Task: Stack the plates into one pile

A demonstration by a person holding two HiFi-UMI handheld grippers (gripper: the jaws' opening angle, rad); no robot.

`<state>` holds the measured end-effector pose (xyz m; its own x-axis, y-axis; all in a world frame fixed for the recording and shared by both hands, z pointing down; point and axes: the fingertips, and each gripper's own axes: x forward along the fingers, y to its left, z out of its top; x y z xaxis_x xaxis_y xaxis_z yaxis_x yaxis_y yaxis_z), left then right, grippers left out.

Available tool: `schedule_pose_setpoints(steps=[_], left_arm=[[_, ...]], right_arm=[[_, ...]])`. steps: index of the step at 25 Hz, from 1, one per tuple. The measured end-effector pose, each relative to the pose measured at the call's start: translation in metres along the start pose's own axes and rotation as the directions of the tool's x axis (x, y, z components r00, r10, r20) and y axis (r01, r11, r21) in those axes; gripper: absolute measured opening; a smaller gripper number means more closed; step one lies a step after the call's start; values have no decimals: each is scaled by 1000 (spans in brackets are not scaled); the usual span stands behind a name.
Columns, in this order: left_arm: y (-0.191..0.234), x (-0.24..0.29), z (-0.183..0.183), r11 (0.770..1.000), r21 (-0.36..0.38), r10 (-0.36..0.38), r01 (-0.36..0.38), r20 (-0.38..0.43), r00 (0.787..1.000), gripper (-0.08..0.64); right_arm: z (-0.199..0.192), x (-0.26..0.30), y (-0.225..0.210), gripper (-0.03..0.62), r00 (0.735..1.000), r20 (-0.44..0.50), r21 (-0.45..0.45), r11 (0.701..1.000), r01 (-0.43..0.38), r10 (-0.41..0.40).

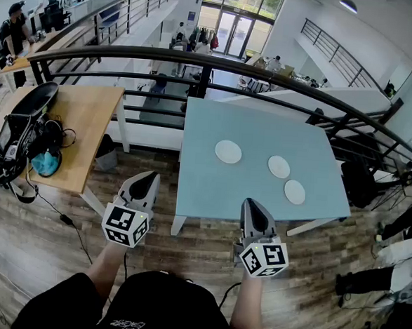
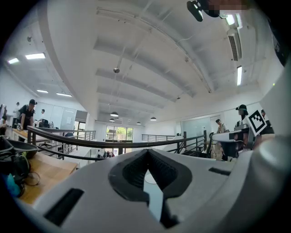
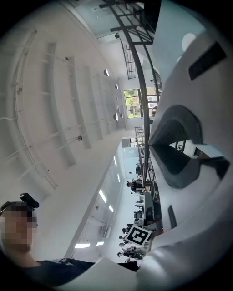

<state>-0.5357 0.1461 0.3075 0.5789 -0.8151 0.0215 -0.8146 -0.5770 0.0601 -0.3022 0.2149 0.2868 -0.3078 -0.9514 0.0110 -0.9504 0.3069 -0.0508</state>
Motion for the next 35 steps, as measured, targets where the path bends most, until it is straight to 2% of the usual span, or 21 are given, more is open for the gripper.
schedule_pose_setpoints(steps=[9,19,26,35], left_arm=[[24,13,12,999,24,-35,35,13,999,8],[25,21,8,998,6,-55,55,18,998,8],[-4,36,-1,998,15,-69,69,-6,998,8],[-88,77,-21,998,-18,-65,65,-33,997,8]], right_arm=[[10,17,-11,6,994,27,-4,994,107,-107],[5,10,-20,8,991,20,33,991,131,-132],[2,-4,-44,8,992,28,63,991,118,-120],[-16,-45,-130,8,996,-8,104,990,93,-92]])
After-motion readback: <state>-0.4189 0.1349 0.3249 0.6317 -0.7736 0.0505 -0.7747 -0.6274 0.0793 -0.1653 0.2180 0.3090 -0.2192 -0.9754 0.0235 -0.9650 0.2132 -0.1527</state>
